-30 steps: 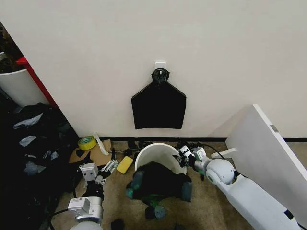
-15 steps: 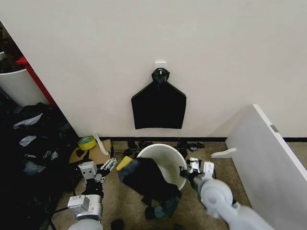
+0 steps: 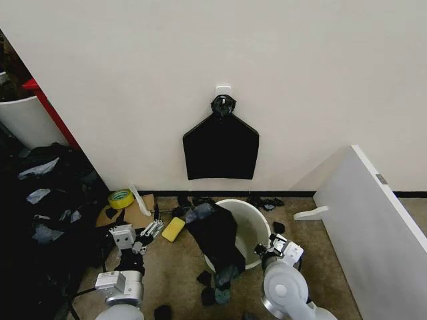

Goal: Place the garbage bag over the trash bin.

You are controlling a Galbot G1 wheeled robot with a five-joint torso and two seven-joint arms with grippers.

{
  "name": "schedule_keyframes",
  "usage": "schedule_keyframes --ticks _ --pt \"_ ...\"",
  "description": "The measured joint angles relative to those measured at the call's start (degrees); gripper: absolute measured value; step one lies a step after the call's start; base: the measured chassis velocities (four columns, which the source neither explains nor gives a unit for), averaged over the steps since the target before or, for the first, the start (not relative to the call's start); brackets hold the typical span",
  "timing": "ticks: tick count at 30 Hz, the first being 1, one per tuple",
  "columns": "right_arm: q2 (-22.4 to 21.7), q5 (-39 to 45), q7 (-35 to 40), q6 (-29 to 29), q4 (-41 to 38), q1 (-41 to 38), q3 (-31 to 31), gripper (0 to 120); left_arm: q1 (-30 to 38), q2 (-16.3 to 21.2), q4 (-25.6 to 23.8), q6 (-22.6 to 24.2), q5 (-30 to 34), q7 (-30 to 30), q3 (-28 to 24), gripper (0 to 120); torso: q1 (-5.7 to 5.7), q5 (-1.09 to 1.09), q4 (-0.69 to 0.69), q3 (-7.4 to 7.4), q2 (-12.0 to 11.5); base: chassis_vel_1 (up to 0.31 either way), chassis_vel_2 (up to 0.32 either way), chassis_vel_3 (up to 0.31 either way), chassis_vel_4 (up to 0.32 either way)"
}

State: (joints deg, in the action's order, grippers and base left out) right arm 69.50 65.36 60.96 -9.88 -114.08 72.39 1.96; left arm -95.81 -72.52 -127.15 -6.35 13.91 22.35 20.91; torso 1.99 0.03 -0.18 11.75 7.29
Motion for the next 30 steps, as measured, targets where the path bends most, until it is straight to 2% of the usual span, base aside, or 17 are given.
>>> schedule_keyframes --ticks 4,6,10,13,14,16,19,21,22,23,25,28,30 --pt "0.13 -0.75 0.16 0.4 -0.04 0.16 -0.28 16 0.01 0.02 0.25 0.22 -0.39 0.03 -0.23 100 0.0 0.02 0.0 0.0 0.0 0.0 0.0 0.0 0.0" --pt "0.03 -1.52 0.12 0.7 -0.12 0.33 -0.35 19 0.02 0.02 0.38 0.27 -0.52 0.03 -0.3 100 0.0 0.02 0.0 0.01 0.0 0.0 0.0 0.0 0.0" --pt "-0.97 -8.44 -1.67 4.15 -1.53 1.21 -0.48 36 0.07 0.09 1.05 0.46 -0.79 0.05 -0.51 100 0.0 0.02 0.0 0.01 0.0 0.0 0.0 0.0 0.0" --pt "-2.86 -17.09 -7.24 7.79 -3.11 2.12 -0.95 49 0.16 0.16 1.68 0.54 -0.94 0.06 -0.72 100 0.0 0.01 0.0 0.01 0.0 0.0 0.0 0.0 0.0" --pt "-2.86 -17.09 -7.24 7.79 -3.11 2.12 -0.95 49 0.16 0.16 1.68 0.54 -0.94 0.06 -0.72 100 0.0 0.01 0.0 0.01 0.0 0.0 0.0 0.0 0.0" --pt "-4.5 -21.98 -14.25 9.95 -4.19 2.69 -1.19 57 0.24 0.17 2.01 0.6 -1.06 0.06 -0.9 100 0.0 0.0 -0.01 0.01 0.0 0.0 0.0 0.0 0.0" --pt "-6.47 -23.07 -22.1 10.04 -6.05 2.9 -1.44 66 0.28 0.19 2.28 0.67 -1.16 0.06 -1.09 100 0.0 0.02 0.0 0.0 0.0 0.0 0.0 0.0 0.0" --pt "-8.36 -22.04 -27.49 7.61 -7.69 2.91 -1.65 75 0.3 0.23 2.4 0.72 -1.22 0.06 -1.15 100 0.0 0.0 0.0 0.01 0.0 0.0 0.0 0.0 0.0" --pt "-8.36 -22.04 -27.49 7.61 -7.69 2.91 -1.65 75 0.3 0.23 2.4 0.72 -1.22 0.06 -1.15 100 0.0 0.0 0.0 0.01 0.0 0.0 0.0 0.0 0.0" --pt "-10.43 -21.74 -32.31 2.82 -9.06 2.67 -1.97 83 0.32 0.28 2.44 0.79 -1.25 0.06 -1.18 100 0.0 -0.01 0.0 0.01 0.0 0.0 0.0 0.0 0.0" --pt "-12.5 -23.05 -36.41 -4.71 -9.52 0.99 -3.09 89 0.27 0.44 2.44 0.91 -1.26 0.06 -1.17 100 0.0 0.01 0.0 0.01 0.0 0.0 0.0 0.0 0.0" --pt "-12.97 -23.05 -37.99 -12.43 -9.17 -2.05 -4.05 98 0.04 0.81 2.88 1.03 -1.54 0.29 -1.18 100 0.0 0.02 0.0 0.01 0.0 0.0 0.0 0.0 0.0" --pt "-12.9 -22.95 -38.26 -14.21 -8.96 -2.84 -4.19 98 -0.08 0.91 3.24 1.07 -1.82 0.53 -1.33 100 0.0 0.01 0.0 0.01 0.0 0.0 0.0 0.0 0.0"
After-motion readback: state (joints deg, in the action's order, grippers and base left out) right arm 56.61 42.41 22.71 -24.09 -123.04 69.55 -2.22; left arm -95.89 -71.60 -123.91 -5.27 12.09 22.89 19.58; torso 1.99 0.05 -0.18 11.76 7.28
